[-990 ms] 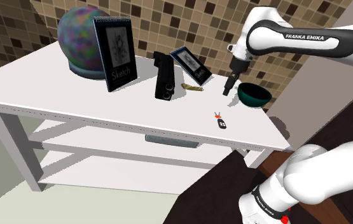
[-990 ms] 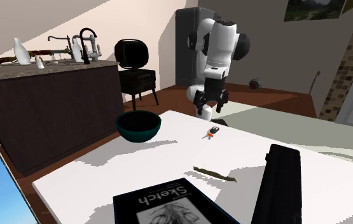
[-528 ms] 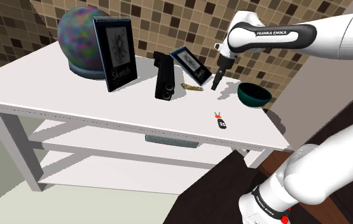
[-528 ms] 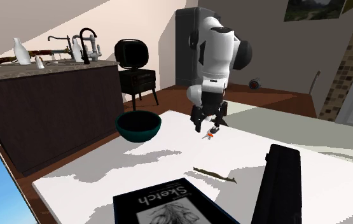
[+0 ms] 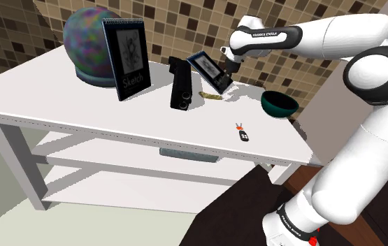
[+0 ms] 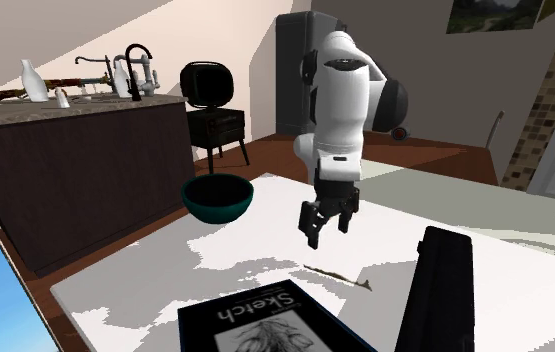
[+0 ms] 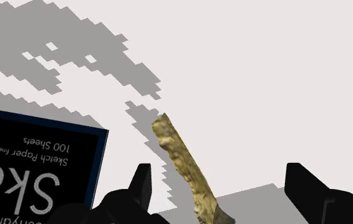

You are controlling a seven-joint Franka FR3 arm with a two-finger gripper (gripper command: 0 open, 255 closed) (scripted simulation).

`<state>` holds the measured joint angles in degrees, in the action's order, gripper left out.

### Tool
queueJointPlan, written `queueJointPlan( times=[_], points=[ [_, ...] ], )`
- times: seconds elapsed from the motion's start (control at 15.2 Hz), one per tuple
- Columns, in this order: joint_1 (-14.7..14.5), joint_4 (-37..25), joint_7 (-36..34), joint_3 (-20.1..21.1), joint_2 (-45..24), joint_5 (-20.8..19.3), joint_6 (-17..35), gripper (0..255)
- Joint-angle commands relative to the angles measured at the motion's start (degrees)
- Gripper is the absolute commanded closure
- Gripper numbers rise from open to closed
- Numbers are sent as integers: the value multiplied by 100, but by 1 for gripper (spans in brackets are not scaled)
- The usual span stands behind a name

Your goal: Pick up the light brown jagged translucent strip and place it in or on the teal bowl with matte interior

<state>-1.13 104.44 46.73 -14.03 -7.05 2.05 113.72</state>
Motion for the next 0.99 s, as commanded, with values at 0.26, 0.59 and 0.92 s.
queueJointPlan(
  times=[0.26, 0.59, 0.92],
  points=[
    [67, -426, 330, 38, -591, 234, 183, 0],
    [71, -225, 355, 49, -707, 273, 496, 0],
    [72, -227, 355, 50, -708, 273, 496, 0]
  ],
)
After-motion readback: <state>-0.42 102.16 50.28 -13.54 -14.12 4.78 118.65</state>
